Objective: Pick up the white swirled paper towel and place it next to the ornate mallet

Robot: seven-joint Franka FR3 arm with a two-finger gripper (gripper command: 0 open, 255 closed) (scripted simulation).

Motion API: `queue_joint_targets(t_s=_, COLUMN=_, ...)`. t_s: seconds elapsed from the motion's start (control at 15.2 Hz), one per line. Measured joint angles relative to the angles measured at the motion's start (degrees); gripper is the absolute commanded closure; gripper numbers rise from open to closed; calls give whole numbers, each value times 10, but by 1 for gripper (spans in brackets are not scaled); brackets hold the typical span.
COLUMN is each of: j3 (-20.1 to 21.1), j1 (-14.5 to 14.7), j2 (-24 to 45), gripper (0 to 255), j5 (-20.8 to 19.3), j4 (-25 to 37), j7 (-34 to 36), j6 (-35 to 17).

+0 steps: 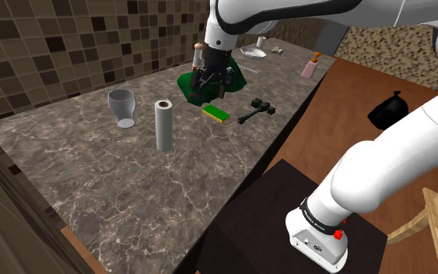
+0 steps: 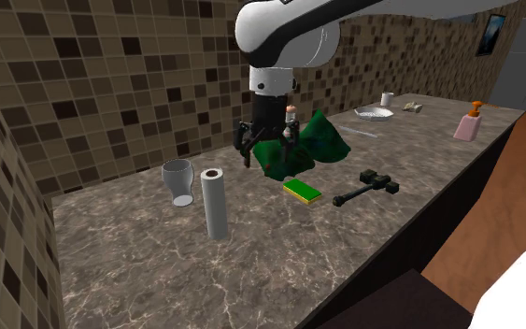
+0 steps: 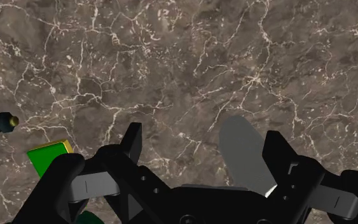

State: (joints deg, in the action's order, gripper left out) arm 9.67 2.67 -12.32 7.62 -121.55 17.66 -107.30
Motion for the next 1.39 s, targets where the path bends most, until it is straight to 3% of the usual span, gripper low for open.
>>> queue_joint_targets(t_s=0.2, j3=14, j1=7, j2=59, gripper=0, j5=-11, j4=39, j7=18, j6=-22)
queue_joint_targets(t_s=0.86, j3=39, j1=44, j2=283, gripper=0, j5=-75, j4=272, j7=80, j6=-18)
queue_joint_targets(t_s=1.39, j3=38, j1=49, j2=312, gripper=0, j5=-83, j4=253, j7=85, j6=-65)
